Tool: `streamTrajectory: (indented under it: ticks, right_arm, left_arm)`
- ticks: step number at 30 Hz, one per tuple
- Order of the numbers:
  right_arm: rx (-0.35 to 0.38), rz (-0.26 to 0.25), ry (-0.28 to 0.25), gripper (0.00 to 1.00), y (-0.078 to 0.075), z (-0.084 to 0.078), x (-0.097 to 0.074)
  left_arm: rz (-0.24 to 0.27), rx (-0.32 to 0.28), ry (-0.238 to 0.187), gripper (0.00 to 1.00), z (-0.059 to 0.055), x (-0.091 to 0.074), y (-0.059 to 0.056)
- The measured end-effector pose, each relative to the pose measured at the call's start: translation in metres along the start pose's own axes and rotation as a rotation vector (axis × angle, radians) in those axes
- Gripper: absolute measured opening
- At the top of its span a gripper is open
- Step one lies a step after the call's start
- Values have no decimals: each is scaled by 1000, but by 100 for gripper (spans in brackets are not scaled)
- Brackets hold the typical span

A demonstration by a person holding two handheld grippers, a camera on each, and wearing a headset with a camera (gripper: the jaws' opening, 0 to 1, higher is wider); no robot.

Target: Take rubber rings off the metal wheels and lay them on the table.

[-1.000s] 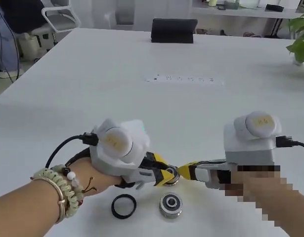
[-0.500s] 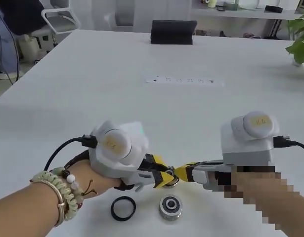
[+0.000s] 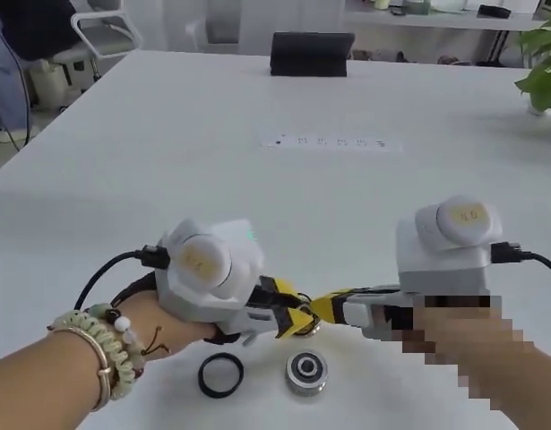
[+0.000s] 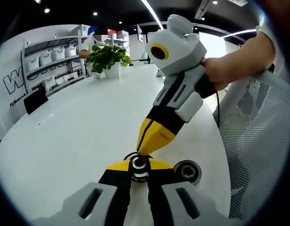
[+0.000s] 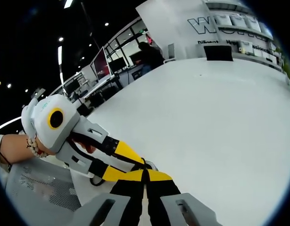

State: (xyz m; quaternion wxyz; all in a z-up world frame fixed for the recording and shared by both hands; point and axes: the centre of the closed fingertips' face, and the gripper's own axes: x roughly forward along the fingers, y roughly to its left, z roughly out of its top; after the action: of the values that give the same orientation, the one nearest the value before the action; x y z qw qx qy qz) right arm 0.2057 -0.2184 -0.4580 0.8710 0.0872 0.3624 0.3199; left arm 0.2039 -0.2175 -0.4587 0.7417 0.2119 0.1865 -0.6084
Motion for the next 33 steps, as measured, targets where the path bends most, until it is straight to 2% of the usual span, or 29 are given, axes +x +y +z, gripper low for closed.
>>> streamTrajectory:
  ticks: [4,9,11,13,20,24,26,30,33]
  right_arm:
    - [-20,-21,23,0,-2,-5,1]
    - [-18,-24,18,0,-2,-2,1]
    - [-14,-23,17,0,-2,-2,1]
    - [-11,-25,16,0,-2,-2,0]
    - [3,-30,-3,0,-4,4,-3]
    - [6,-31,-15,0,-4,9,-4]
    - [6,-32,-21,0,-4,11,-5]
    - [6,-35,-29,0,-3,15,-7]
    - [-11,-38,-34,0,-1,19,-9]
  left_arm:
    - [4,-13,-6,7,0,0,0]
    - [-1,-35,3,8,0,0,1]
    - [-5,-30,13,8,0,0,0]
    - [-17,4,32,9,0,-1,0]
    - [-28,-13,-22,16,19,-16,5]
    - [-24,4,-42,26,31,-23,6]
    - [-35,-17,-48,30,36,-26,6]
    - [-39,15,-67,33,50,-33,1]
    - [-52,33,-65,36,55,-36,0]
